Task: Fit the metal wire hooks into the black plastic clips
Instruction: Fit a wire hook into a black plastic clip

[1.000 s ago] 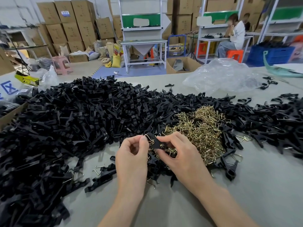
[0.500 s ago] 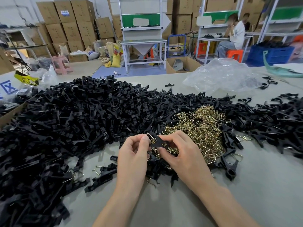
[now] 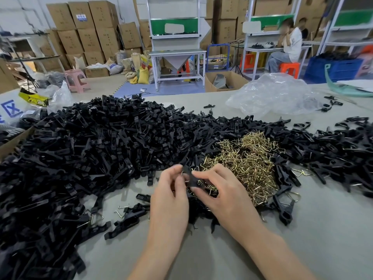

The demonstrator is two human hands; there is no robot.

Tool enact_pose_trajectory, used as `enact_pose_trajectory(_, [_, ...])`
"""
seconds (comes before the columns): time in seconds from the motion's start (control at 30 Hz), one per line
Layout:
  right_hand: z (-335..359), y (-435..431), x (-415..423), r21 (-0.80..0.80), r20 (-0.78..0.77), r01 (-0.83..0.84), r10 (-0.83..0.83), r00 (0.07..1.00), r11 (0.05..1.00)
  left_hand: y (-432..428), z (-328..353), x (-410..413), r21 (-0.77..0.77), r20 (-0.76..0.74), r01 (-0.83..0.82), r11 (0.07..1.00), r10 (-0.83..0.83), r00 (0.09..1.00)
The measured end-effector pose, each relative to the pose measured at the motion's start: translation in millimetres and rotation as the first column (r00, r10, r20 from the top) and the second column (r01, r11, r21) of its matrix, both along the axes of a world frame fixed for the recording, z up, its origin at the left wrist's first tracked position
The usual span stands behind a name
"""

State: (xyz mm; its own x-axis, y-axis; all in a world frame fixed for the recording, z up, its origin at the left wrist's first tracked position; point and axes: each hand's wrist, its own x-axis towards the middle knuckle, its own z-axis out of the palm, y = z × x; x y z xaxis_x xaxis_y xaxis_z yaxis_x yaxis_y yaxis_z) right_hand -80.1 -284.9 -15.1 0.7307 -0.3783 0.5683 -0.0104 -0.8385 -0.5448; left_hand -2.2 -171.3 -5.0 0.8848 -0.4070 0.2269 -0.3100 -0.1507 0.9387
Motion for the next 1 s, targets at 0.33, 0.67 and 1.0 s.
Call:
enact_pose_trajectory(0.33, [-0.8, 7.4, 2.5, -0.006, 0.032, -0.087, 0.087, 0.996, 0.996, 2.0, -0.6, -8.8, 0.079, 0.075, 0.185, 0.980, -0.191, 0.979])
enact_pose_trajectory(0.67, [-5.5, 11.6, 8.5, -0.104, 0.104, -0.082, 0.093, 0.990, 0.991, -4.0, 5.9, -7.7, -0.210, -0.118, 0.131, 0.969, -0.158, 0.980])
enact_pose_trajectory(1.0, [-0.2, 14.7, 5.6, -0.130, 0.088, -0.127, 0.139, 0.986, 0.983, -3.3, 1.1, -3.3, -0.256, -0.235, 0.164, 0.953, -0.226, 0.945])
